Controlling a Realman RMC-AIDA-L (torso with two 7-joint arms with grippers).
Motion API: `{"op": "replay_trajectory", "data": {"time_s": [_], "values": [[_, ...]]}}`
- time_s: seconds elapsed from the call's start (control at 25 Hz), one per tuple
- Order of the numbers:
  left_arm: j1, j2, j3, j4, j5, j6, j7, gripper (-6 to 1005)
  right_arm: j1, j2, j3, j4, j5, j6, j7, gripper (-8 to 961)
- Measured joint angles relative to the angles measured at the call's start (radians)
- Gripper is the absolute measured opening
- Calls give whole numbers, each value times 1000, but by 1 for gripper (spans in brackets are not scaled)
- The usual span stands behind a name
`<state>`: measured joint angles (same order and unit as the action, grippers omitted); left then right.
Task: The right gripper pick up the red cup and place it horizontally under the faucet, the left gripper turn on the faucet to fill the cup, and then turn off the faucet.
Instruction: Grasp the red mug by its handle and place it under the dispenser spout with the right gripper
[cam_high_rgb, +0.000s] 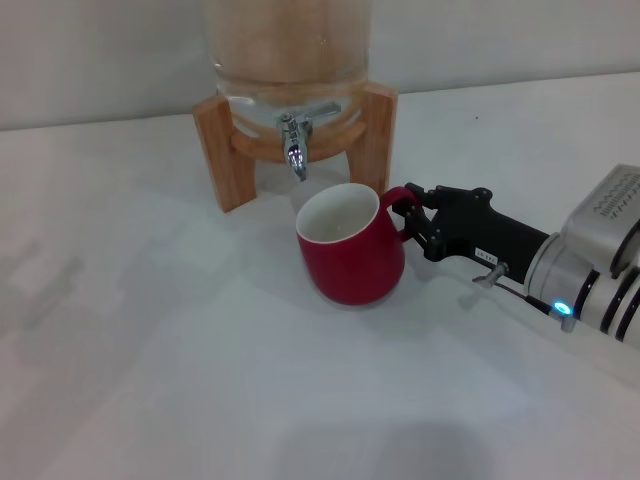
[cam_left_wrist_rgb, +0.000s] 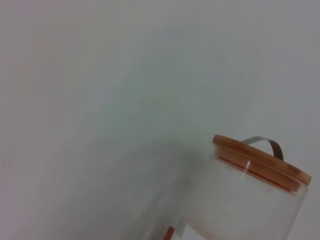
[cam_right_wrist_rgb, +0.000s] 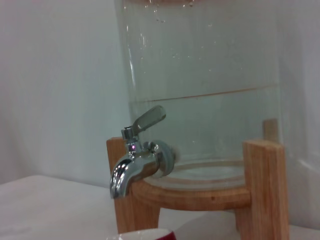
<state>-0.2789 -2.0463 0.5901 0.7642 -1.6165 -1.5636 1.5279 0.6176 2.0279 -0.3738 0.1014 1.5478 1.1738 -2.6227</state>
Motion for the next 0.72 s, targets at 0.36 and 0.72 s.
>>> {"op": "replay_trajectory", "data": {"time_s": [0.36, 0.72], "values": [[8, -3, -3, 7, 33, -16, 4, 825, 22, 0, 29, 15, -1, -36, -10, 165], [66, -1, -8, 7, 65, 125, 3, 825, 25, 0, 38, 16, 0, -37, -8, 164]]}}
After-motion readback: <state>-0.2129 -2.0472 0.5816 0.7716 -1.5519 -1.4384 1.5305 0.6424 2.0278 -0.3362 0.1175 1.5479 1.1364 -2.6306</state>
